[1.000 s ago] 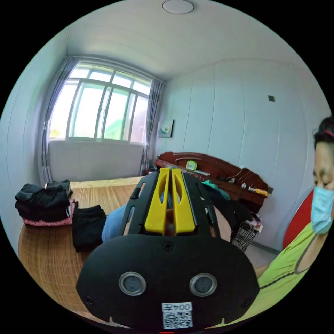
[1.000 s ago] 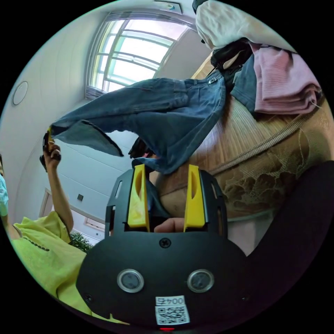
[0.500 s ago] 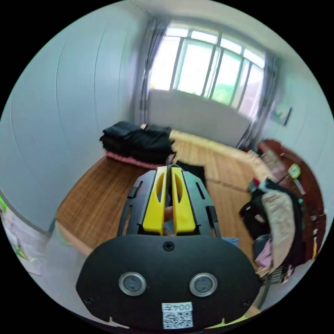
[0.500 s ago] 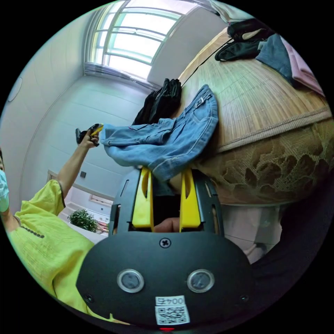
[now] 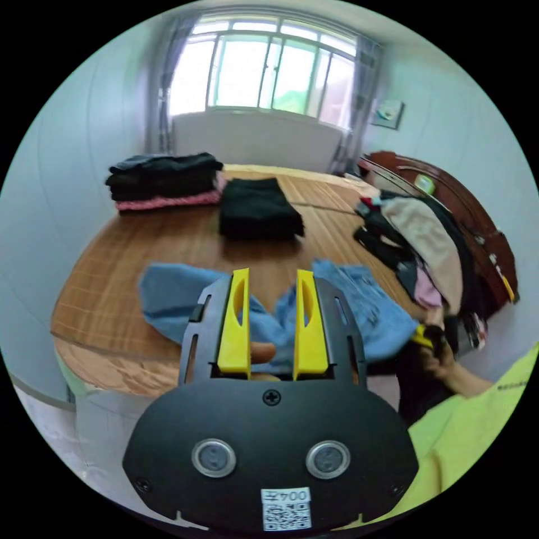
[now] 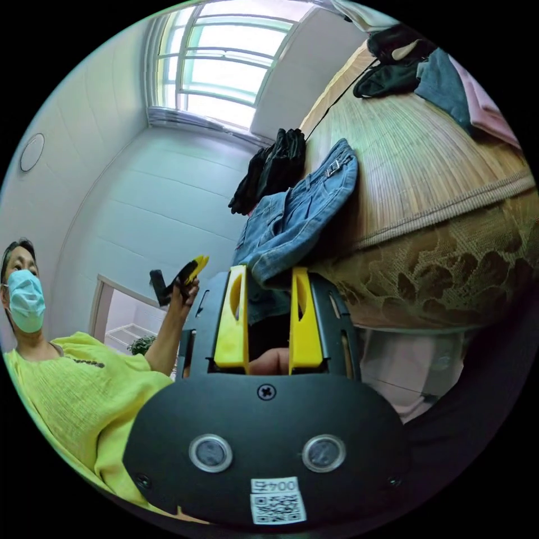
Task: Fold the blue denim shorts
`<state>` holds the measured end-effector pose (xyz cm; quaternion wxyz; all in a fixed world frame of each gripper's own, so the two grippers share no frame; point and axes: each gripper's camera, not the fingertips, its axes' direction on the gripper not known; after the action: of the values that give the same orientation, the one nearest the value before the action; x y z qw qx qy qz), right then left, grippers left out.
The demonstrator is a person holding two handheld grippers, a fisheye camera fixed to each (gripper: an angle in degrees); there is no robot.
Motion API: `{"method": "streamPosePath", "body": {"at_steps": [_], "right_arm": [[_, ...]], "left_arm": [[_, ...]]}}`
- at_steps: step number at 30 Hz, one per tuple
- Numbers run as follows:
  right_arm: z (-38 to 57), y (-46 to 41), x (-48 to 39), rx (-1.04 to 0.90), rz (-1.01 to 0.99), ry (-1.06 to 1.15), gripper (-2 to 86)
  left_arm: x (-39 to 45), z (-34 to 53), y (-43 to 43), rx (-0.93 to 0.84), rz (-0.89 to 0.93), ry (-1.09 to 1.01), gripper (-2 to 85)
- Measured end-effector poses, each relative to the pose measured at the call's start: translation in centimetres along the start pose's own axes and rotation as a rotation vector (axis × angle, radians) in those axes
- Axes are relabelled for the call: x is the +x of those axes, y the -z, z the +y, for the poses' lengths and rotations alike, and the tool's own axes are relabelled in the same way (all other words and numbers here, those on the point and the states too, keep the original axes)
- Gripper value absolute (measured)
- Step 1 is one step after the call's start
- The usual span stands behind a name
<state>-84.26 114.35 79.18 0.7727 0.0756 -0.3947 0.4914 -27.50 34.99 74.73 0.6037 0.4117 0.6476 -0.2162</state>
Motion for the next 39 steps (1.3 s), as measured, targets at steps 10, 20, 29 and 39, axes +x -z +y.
{"method": "streamPosePath", "body": {"at_steps": [10,20,29,39], "right_arm": [[-0.5,5.3,1.4,0.120,0.015,-0.069,13.2],[-3.0,7.8,2.4,0.132,0.151,-0.112,16.5],[-12.5,7.6,4.2,-0.203,0.204,-0.199,11.1],[-15.1,8.5,1.0,-0.085,-0.369,-0.265,3.0]], "left_arm": [[10.2,13.6,-5.1,-0.391,-0.003,-0.107,22.6],[5.0,12.4,-7.0,-0.565,0.089,0.009,10.0],[0.4,13.2,0.4,-0.439,0.167,0.029,2.2],[-12.0,17.5,17.2,0.102,0.682,0.416,1.3]]}}
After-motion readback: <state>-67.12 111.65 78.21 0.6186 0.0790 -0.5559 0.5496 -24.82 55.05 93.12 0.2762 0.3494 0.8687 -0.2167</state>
